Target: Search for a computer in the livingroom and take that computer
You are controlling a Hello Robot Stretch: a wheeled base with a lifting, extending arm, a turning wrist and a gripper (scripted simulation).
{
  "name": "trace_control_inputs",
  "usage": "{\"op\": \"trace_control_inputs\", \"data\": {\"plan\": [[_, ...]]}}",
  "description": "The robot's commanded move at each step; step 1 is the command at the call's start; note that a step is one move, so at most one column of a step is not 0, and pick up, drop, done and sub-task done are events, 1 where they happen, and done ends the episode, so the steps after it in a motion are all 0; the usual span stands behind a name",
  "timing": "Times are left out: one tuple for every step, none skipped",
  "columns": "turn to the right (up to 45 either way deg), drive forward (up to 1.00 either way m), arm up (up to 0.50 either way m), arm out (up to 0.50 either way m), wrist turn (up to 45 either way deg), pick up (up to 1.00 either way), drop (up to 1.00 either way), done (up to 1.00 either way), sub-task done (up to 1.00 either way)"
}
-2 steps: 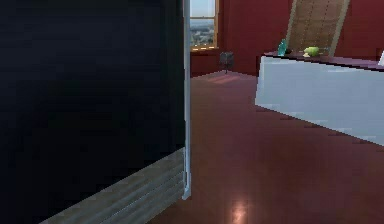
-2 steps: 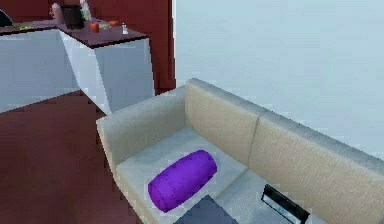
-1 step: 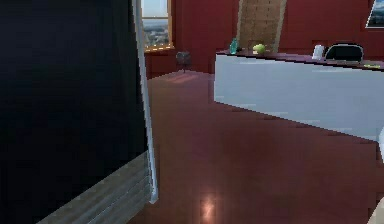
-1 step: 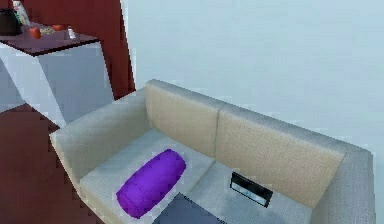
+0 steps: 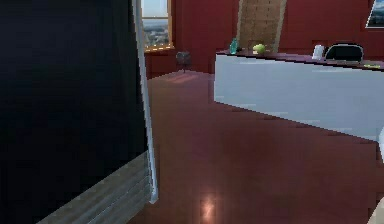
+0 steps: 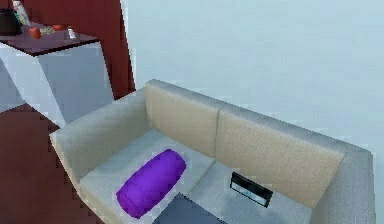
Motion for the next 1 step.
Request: {"op": "trace_control_inputs", "data": {"plan": [[0.0,0.00,0.00,0.02,0.0,0.00,0.00,0.00,0.00]]}}
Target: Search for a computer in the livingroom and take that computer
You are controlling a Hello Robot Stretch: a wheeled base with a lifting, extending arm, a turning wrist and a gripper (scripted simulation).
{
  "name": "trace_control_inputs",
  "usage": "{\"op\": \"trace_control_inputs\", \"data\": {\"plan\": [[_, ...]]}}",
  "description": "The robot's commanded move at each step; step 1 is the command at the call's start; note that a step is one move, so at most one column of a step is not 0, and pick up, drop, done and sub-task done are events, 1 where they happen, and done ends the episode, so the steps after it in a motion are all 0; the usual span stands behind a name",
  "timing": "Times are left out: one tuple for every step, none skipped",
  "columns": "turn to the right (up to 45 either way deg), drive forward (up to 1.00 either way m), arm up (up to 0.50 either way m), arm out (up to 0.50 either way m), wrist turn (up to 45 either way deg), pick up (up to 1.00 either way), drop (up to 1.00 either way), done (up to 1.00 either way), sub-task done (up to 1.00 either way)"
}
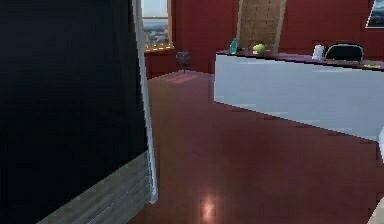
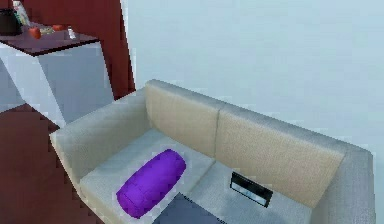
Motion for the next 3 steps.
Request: {"op": "trace_control_inputs", "data": {"plan": [[0.0,0.00,0.00,0.00,45.0,0.00,0.00,0.00,0.00],[0.0,0.00,0.00,0.00,45.0,0.00,0.00,0.00,0.00],[0.0,0.00,0.00,0.00,45.0,0.00,0.00,0.00,0.00]]}}
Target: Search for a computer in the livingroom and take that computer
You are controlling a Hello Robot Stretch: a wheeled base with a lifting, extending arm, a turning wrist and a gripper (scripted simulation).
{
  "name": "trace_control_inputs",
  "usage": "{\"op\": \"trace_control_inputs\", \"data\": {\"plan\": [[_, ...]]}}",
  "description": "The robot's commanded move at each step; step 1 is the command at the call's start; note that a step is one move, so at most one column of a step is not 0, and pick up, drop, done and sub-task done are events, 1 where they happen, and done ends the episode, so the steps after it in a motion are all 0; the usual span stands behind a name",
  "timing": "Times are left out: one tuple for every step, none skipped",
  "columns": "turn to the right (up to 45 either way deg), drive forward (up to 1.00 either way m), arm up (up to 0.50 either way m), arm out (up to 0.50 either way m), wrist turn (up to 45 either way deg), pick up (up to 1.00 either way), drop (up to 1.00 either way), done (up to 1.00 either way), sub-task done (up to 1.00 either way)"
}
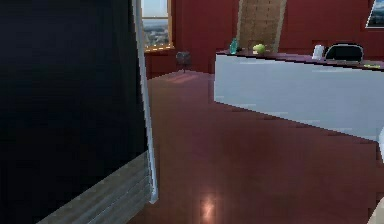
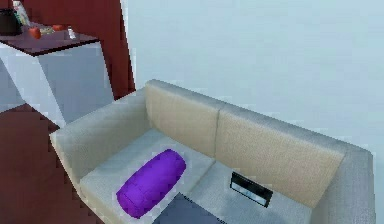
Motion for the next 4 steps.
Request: {"op": "trace_control_inputs", "data": {"plan": [[0.0,0.00,0.00,0.00,45.0,0.00,0.00,0.00,0.00],[0.0,0.00,0.00,0.00,27.0,0.00,0.00,0.00,0.00],[0.0,0.00,-0.30,0.00,0.0,0.00,0.00,0.00,0.00],[0.0,0.00,0.00,0.00,0.0,1.00,0.00,0.00,0.00]]}}
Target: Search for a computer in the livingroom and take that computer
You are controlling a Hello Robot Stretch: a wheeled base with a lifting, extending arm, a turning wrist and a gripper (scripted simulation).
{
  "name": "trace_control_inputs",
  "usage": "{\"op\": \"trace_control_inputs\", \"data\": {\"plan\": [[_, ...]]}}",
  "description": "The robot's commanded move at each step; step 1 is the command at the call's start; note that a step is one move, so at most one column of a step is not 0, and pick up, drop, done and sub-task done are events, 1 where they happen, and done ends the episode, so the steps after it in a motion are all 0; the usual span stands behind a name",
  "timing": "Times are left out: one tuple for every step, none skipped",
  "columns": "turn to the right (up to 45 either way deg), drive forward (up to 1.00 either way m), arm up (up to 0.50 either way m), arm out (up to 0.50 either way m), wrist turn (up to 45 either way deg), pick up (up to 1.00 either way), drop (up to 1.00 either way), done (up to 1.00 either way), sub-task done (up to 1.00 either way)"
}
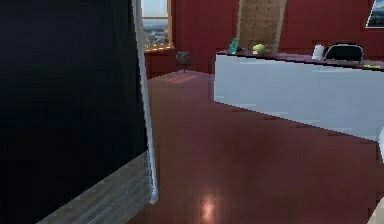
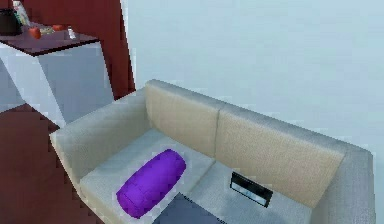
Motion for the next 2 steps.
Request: {"op": "trace_control_inputs", "data": {"plan": [[0.0,0.00,0.10,0.00,0.0,0.00,0.00,0.00,0.00],[0.0,0.00,0.00,0.00,0.0,0.00,0.00,1.00,0.00]]}}
